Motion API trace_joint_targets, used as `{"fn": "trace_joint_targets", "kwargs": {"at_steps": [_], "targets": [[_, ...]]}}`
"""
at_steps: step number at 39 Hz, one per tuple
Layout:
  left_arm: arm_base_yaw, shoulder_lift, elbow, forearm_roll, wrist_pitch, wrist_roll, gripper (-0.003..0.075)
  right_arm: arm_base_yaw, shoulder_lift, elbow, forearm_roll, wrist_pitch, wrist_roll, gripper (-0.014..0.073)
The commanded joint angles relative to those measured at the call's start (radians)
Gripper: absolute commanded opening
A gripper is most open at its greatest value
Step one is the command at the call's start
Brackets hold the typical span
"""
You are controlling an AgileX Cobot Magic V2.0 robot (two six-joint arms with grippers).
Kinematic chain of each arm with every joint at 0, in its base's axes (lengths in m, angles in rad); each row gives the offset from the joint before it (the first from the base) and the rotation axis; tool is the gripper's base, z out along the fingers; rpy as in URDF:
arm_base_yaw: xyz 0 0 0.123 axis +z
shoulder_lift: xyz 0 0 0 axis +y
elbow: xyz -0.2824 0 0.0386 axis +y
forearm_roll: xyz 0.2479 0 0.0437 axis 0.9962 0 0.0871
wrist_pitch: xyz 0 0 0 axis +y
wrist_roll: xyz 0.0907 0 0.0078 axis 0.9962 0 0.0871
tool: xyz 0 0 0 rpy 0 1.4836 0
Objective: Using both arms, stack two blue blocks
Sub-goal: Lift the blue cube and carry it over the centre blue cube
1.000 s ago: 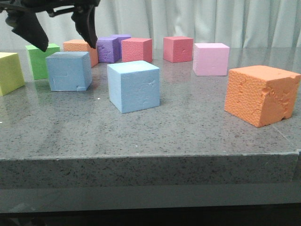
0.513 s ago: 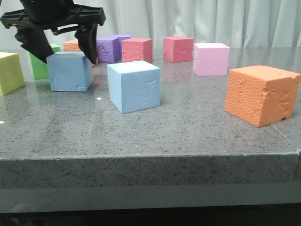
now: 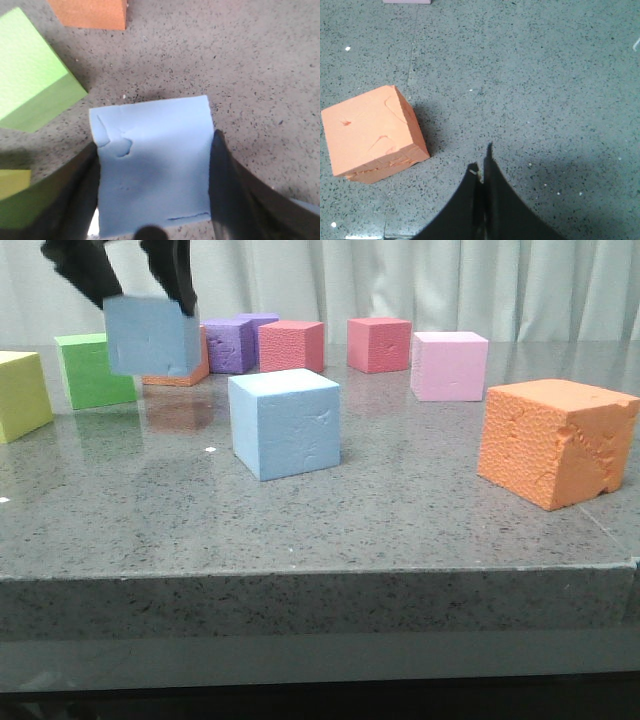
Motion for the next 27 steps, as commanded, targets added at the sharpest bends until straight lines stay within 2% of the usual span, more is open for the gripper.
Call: {"fn": "trace_joint_targets", "kwargs": {"at_steps": [1, 16, 27], "targets": [[-0.032, -0.045, -0.085, -0.003, 0.051, 0.018, 0.0301, -0.008, -0.013, -0.023, -0.020, -0.053, -0.005, -0.0060], [-0.184, -0.074, -0.102, -0.003, 0.136, 0.034, 0.0302, -0.008, -0.013, -0.023, -0.020, -0.053, -0.005, -0.0060], [-0.225, -0.110, -0.102, -0.031, 0.128, 0.034, 0.0302, -0.008, -0.013, -0.023, -0.020, -0.053, -0.005, -0.0060]]}}
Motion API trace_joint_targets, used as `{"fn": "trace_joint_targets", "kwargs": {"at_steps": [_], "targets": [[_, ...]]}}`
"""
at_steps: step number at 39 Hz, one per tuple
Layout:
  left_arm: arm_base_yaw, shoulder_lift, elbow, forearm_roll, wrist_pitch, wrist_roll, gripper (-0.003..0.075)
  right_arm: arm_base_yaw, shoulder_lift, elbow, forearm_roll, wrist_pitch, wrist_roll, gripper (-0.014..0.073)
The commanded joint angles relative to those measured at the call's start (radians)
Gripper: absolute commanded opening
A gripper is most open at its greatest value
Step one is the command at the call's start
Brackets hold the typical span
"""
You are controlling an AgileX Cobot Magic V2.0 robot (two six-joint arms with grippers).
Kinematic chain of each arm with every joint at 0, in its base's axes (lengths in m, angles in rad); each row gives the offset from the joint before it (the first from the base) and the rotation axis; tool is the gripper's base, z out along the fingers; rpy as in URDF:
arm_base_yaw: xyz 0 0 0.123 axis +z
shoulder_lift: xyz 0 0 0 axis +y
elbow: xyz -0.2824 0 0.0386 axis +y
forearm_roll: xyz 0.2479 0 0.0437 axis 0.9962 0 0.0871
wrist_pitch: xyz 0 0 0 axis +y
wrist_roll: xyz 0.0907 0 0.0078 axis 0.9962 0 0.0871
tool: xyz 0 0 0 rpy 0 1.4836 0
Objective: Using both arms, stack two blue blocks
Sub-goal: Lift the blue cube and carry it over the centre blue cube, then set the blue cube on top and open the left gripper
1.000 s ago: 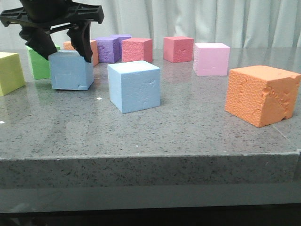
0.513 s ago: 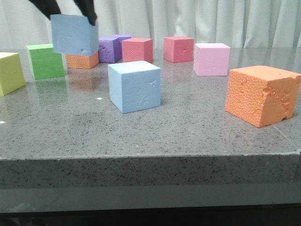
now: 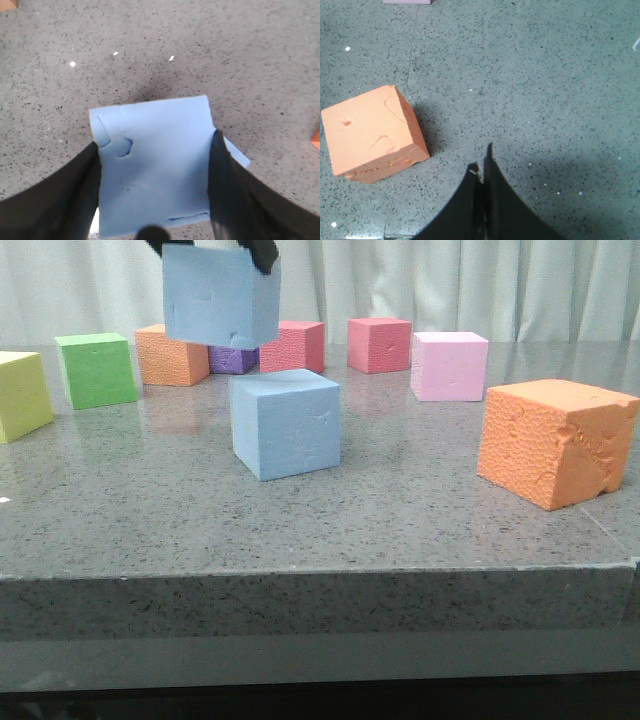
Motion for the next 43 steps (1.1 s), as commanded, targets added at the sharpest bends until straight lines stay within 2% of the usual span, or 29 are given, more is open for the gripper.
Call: {"fn": "trace_joint_targets", "kwargs": {"at_steps": [1, 6, 32, 43], "targets": [[-0.013, -0.052, -0.033, -0.038, -0.034, 0.001, 0.0302, -0.008, -0.013, -0.023, -0.020, -0.053, -0.005, -0.0060], [-0.015, -0.042, -0.020, -0.099, -0.064, 0.001, 0.0302, -0.008, -0.013, -0.023, -0.020, -0.044, -0.005, -0.0060], [-0.056, -0.004, 0.005, -0.077, -0.056, 0.001, 0.0311, -0.008, -0.013, -0.023, -0.020, -0.030, -0.005, -0.0060], [-0.056, -0.004, 0.011, -0.084, -0.056, 0.003, 0.0531, -0.008, -0.013, -0.023, -0.019, -0.030, -0.005, -0.0060]]}}
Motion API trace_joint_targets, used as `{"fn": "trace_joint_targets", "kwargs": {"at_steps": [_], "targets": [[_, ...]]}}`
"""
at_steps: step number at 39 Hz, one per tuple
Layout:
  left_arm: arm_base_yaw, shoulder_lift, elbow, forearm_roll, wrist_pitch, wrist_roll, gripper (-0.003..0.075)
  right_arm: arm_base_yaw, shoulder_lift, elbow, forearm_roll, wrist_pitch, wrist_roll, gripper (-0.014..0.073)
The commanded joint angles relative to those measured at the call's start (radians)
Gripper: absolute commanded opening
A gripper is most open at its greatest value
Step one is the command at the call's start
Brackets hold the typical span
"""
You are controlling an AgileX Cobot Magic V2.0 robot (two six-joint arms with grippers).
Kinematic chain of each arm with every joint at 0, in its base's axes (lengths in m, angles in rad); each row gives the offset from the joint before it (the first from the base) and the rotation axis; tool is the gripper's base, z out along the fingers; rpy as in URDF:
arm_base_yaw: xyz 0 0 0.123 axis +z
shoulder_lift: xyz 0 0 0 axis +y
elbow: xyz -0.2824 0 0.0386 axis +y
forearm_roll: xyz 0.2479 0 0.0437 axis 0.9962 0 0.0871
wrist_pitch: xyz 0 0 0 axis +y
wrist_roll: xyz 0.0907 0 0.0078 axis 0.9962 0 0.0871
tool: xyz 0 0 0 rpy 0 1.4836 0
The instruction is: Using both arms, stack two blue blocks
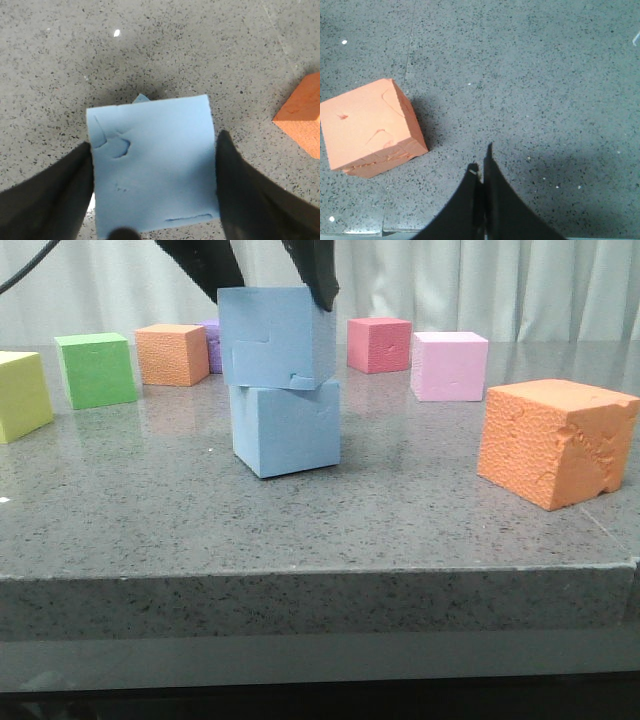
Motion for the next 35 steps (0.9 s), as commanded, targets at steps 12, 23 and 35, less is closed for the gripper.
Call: {"fn": "trace_joint_targets", "kwargs": {"at_steps": [12, 23, 35], "targets": [[-0.007, -0.050, -0.099, 0.012, -0.019, 0.002, 0.0536, -0.008, -0.013, -0.023, -0.019, -0.049, -0.005, -0.0060], [-0.007, -0.050, -0.219, 0.071, 0.044, 0.018, 0.0484, -0.008, -0.013, -0.023, -0.019, -0.049, -0.005, -0.0060], [-0.007, -0.052, -0.221, 0.079, 0.090, 0.031, -0.0022, -0.008, -0.013, -0.023, -0.019, -0.052, -0.005, -0.0060]]}}
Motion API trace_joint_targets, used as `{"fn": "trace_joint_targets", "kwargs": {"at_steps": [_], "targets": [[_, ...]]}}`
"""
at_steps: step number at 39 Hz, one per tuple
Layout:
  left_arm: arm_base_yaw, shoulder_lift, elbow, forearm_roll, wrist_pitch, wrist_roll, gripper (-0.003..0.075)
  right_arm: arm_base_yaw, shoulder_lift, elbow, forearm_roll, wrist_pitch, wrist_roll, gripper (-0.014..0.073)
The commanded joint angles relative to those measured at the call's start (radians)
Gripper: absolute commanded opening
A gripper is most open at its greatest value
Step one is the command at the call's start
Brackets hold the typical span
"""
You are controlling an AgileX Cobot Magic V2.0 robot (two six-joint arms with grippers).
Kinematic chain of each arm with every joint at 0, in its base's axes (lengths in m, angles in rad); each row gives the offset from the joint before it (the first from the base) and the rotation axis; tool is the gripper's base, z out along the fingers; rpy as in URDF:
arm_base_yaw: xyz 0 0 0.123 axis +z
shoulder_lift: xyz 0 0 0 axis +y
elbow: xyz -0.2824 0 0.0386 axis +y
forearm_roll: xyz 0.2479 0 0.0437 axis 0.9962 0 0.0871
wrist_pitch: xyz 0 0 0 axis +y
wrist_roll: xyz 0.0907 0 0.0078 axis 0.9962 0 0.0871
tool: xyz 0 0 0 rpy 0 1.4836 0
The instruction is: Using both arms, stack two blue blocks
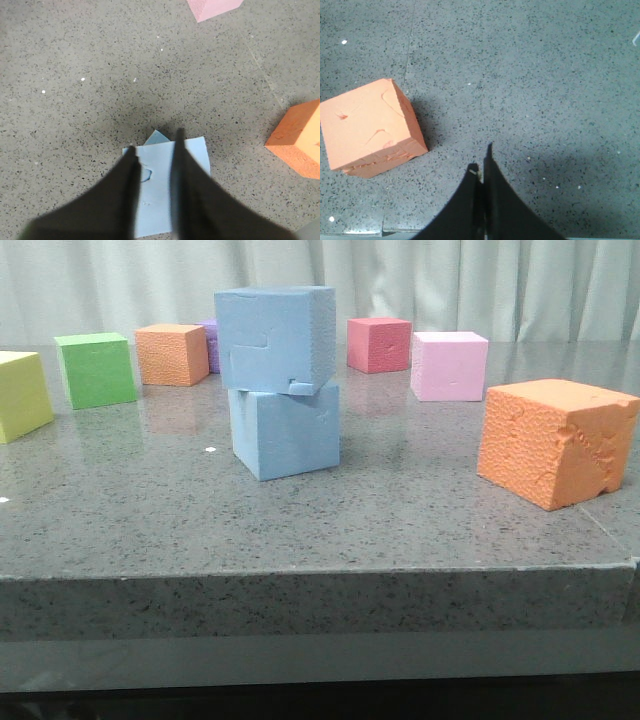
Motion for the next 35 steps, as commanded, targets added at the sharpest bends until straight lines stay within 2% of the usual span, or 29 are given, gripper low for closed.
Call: {"fn": "trace_joint_targets", "kwargs": {"at_steps": [1, 12, 19, 25, 35], "targets": [[-0.007, -0.054, -0.032, 0.012, 0.003, 0.004, -0.0019, -0.008, -0.013, -0.023, -0.019, -0.051, -0.007, -0.0060], [-0.007, -0.126, -0.032, 0.036, 0.017, 0.004, -0.0020, -0.008, -0.013, -0.023, -0.019, -0.049, -0.007, -0.0060], [-0.007, -0.224, 0.035, 0.083, 0.017, 0.004, -0.0020, -0.008, -0.013, -0.023, -0.019, -0.047, -0.007, -0.0060], [-0.007, -0.352, 0.197, 0.098, -0.059, 0.004, -0.0020, -0.008, -0.013, -0.023, -0.019, -0.046, -0.007, -0.0060], [-0.007, -0.682, 0.594, 0.098, -0.368, 0.004, -0.0020, -0.008, -0.013, -0.023, -0.019, -0.043, -0.007, -0.0060]]}}
